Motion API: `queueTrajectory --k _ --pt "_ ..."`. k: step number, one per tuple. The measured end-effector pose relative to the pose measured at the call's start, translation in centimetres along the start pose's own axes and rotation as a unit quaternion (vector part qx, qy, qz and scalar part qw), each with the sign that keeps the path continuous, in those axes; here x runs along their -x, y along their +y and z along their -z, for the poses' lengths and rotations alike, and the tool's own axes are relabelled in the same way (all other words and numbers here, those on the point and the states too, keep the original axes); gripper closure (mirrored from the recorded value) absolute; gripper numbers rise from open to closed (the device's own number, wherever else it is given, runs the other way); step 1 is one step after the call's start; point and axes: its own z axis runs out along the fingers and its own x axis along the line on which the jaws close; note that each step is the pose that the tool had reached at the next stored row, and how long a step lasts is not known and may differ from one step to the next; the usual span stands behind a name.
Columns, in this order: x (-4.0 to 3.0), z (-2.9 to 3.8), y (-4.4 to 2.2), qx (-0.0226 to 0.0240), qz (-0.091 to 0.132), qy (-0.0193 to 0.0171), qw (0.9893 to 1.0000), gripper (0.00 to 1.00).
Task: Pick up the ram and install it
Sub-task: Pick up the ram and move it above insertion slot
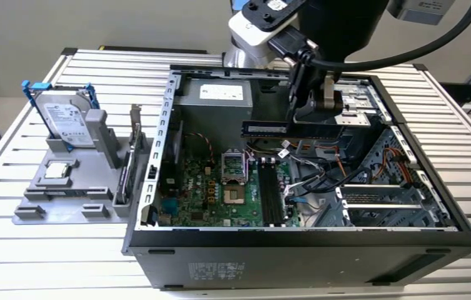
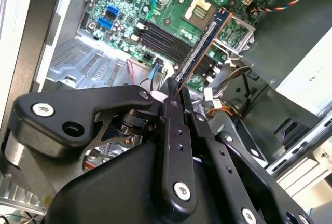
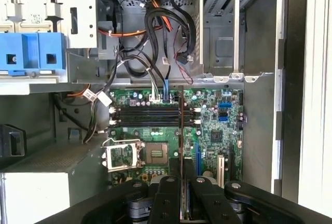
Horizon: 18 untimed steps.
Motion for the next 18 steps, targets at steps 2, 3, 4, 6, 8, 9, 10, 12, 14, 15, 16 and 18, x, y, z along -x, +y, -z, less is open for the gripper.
queueTrajectory --k 2,3,4,6,8,9,10,12,14,15,16,18 --pt "-0.01 0.0 0.09 0.0 0.0 0.0 1.0 1.0" --pt "-0.02 0.0 0.14 0.0 0.0 0.0 1.0 1.0" --pt "-0.02 0.0 0.19 0.0 0.0 0.0 1.0 1.0" --pt "-0.02 0.0 0.25 0.0 0.0 0.0 1.0 1.0" --pt "-0.02 0.0 0.28 0.0 0.0 0.0 1.0 1.0" --pt "-0.02 0.01 0.28 0.0 0.0 0.0 1.0 1.0" --pt "-0.02 0.0 0.28 0.0 0.0 0.0 1.0 1.0" --pt "-0.04 0.0 0.29 0.0 0.0 0.0 1.0 1.0" --pt "-0.11 0.01 0.3 0.0 0.0 0.0 1.0 1.0" --pt "-0.16 0.01 0.29 0.0 0.0 0.0 1.0 1.0" --pt "-0.23 0.01 0.29 0.0 0.0 0.0 1.0 1.0" --pt "-0.39 0.01 0.28 0.0 0.0 0.0 1.0 1.0"
